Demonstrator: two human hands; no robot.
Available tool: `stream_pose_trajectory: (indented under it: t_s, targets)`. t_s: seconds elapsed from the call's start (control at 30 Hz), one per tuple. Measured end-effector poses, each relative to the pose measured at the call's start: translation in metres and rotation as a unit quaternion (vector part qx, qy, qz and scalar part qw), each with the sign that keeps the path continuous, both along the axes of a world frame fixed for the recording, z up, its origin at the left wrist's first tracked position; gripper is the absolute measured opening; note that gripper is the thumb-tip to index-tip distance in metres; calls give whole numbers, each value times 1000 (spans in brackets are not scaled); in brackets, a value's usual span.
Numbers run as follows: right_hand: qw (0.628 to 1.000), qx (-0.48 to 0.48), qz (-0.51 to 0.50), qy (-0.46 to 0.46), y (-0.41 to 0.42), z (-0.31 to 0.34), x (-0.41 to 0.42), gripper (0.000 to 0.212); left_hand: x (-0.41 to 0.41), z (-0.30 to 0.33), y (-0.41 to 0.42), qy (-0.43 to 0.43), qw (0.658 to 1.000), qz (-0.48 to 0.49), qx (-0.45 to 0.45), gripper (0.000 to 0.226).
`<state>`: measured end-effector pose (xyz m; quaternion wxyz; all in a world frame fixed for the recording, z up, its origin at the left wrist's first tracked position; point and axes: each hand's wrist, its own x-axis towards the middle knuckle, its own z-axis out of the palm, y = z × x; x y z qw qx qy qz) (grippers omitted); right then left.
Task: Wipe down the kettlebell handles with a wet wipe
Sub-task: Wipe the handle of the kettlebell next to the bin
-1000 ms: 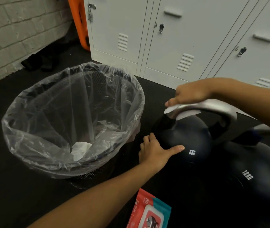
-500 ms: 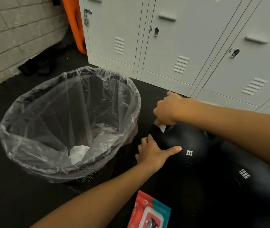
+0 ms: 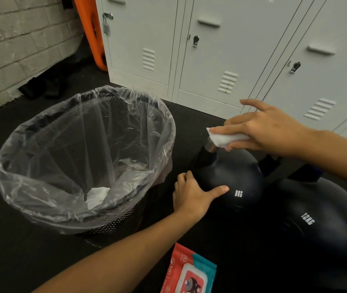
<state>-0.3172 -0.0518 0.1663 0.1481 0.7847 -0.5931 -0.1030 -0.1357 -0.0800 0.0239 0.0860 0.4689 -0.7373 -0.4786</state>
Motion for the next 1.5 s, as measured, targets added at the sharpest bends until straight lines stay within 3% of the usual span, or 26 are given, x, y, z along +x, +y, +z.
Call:
stream_pose_trajectory:
  t_s: [0.1,0.27,0.43,0.57,0.67,0.73,0.87,1.17,1.33,1.5]
  targets:
    - [991,-67,-52,-106,18,-7,-8,63,1,0,2,35,998,-2,-60,113]
    - [942,-126,-139,-278,45,-14,-8,60,2,0,7,70,991,-29,-112,110]
    - [977,-101,-132,-135,30,-17,-9,63,1,-1,8,78,990,-26,-110,108]
    - [996,-33,-77,-23,-1,-9,21,56,-1,-2,8,78,990,-20,-114,108]
    - [990,52,-110,66,-29,-12,52,46,-1,-2,8,80,990,-22,-112,108]
    - [973,108,-199,41,-46,-7,62,45,-1,-1,7,75,991,-26,-112,109]
    - [909,199,-338,-143,-55,11,38,55,0,-2,5,74,992,-28,-102,108]
    - [858,164,-389,-292,19,17,-30,38,2,-4,8,87,991,-30,-100,106]
    - [867,177,-379,-271,-14,19,0,50,1,-5,7,84,990,-32,-105,106]
    - [938,173,-289,-82,-46,6,43,51,1,-4,7,74,991,-35,-110,107]
